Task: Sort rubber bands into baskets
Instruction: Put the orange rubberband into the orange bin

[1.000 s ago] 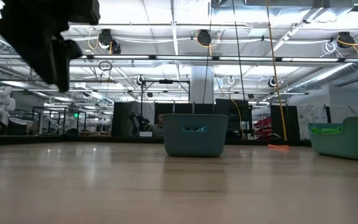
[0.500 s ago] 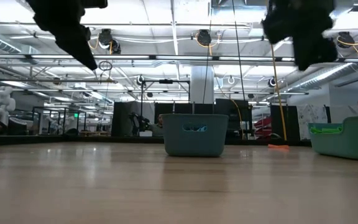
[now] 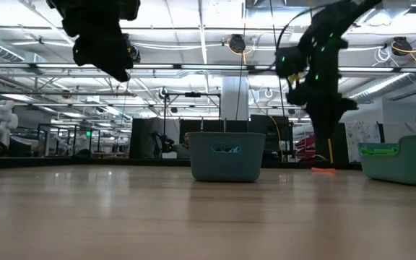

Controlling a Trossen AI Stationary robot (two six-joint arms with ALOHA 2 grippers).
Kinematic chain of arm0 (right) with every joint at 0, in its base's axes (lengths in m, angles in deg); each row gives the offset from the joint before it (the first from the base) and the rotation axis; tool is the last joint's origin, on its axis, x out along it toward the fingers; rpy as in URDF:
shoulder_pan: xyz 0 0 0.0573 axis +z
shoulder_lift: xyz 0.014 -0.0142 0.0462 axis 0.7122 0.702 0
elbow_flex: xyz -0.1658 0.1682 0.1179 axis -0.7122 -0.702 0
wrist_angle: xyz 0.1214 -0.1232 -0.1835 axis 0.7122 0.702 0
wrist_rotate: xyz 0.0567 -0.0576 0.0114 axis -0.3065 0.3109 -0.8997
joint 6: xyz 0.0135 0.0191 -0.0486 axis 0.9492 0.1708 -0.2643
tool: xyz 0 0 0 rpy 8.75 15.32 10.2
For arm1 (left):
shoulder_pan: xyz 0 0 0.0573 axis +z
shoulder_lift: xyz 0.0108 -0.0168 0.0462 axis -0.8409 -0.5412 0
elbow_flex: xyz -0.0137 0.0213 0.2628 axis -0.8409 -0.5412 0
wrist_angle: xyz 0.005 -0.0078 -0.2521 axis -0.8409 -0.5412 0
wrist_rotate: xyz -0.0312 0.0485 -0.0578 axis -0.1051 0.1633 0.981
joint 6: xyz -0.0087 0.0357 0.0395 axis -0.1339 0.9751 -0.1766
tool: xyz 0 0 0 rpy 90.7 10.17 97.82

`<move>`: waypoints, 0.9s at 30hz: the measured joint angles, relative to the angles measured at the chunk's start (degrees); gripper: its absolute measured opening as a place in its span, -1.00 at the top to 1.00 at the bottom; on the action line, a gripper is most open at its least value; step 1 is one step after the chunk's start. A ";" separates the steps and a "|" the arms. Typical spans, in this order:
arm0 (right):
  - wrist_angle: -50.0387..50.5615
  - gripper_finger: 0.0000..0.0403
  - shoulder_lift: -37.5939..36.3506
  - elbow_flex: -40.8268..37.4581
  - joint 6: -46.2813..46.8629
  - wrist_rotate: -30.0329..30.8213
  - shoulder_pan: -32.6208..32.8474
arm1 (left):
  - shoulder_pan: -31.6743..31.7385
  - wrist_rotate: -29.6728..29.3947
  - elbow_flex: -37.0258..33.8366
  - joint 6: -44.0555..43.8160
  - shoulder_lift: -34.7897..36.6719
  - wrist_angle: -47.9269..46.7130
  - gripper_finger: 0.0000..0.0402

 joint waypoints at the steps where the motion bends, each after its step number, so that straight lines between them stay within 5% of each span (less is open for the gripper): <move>1: -0.45 0.50 1.75 0.01 -1.28 0.10 -1.07 | 0.37 0.18 0.00 -0.76 0.00 0.41 0.04; 10: -2.90 0.11 11.68 0.00 -12.68 1.52 -6.11 | 2.18 0.49 0.00 -6.88 0.00 1.19 0.04; 17: -5.21 -0.01 17.42 0.00 -17.08 1.53 -8.90 | 2.36 0.91 0.00 -8.36 0.00 3.27 0.04; 22: -5.13 0.06 19.94 0.35 -20.10 0.58 -10.65 | 2.34 0.91 0.00 -9.29 0.00 3.26 0.04; 27: -4.88 0.45 20.21 0.31 -21.68 0.26 -12.56 | 2.36 1.62 0.00 -9.81 0.00 3.13 0.04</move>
